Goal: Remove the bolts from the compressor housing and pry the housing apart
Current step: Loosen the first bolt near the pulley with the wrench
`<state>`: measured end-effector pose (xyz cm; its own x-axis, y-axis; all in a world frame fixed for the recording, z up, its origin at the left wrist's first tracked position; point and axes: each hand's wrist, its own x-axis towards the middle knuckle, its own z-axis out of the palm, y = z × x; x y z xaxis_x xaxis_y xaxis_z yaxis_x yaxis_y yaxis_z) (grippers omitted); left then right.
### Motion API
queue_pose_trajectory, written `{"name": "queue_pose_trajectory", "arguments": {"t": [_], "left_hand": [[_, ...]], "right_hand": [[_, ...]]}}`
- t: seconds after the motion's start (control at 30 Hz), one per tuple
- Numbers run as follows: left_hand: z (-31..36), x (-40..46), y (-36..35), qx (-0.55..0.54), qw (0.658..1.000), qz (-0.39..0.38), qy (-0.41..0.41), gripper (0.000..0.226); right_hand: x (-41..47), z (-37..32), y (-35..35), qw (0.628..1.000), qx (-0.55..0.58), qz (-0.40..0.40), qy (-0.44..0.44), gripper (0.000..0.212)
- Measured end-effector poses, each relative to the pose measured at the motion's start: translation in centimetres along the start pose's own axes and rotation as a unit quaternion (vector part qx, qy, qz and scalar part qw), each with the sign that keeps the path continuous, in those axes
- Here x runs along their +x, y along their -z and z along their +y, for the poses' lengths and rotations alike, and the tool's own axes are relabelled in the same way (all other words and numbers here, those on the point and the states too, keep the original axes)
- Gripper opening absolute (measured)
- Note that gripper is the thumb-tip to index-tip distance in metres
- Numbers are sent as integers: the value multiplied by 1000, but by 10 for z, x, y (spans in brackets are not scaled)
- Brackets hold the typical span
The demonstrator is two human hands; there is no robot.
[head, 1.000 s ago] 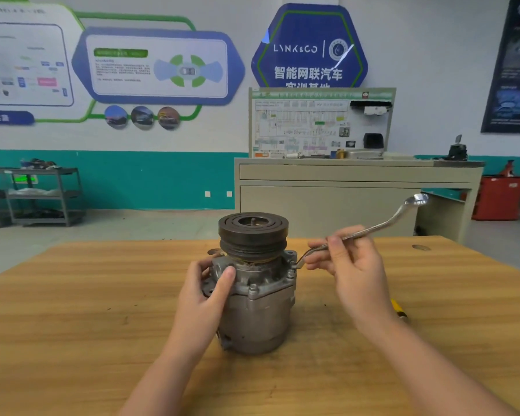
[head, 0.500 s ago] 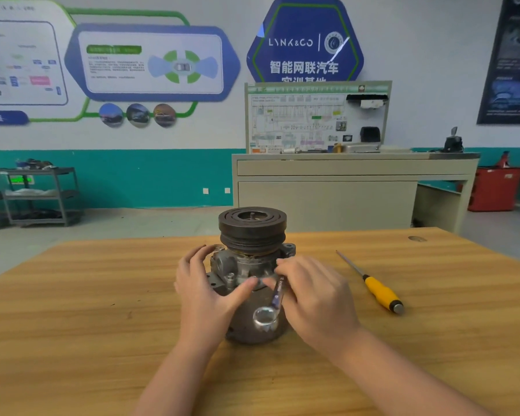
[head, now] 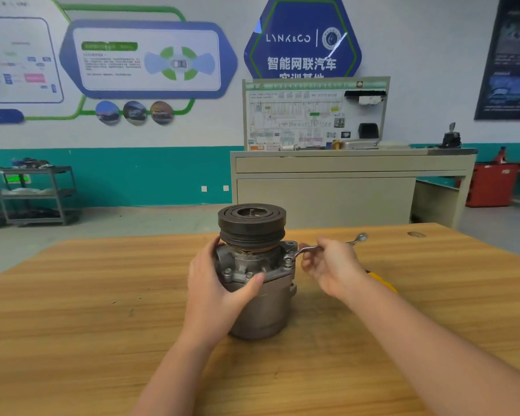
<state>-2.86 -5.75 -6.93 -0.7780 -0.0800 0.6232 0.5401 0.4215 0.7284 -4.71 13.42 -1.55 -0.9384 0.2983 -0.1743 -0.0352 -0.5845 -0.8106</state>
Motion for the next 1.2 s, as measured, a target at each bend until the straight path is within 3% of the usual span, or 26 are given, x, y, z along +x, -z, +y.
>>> {"name": "queue_pose_trajectory", "arguments": {"t": [0.1,0.17,0.33,0.5,0.6,0.8,1.03,1.13,1.2], "left_hand": [[-8,4,7,-19,999,-26,20,97],[-10,6,9,-11,999,-28,27,96],[-11,9,9,0,999,-14,41,88],[-10,7,9,-17,998,-26,49,81],[-7,5,10,-29,998,-27,48,88],[-6,4,9,-69,995,-27,68,103],[-4,4,8,-64,995,-25,67,100],[-5,4,7,-64,995,-21,67,88],[-6,4,7,-63,996,-18,66,81]], "right_hand": [[1,-8,-3,998,1,-28,-64,15],[-3,-17,-2,996,48,-44,-53,18],[-25,-24,6,985,73,-116,100,17],[-44,-9,17,947,-76,-168,265,17],[-48,1,19,923,-135,-175,314,9],[-48,8,21,927,-127,-155,317,11],[-54,1,6,943,-144,-131,271,22],[-65,5,3,907,-238,-106,332,24],[-75,13,2,852,-314,-103,406,26]]}}
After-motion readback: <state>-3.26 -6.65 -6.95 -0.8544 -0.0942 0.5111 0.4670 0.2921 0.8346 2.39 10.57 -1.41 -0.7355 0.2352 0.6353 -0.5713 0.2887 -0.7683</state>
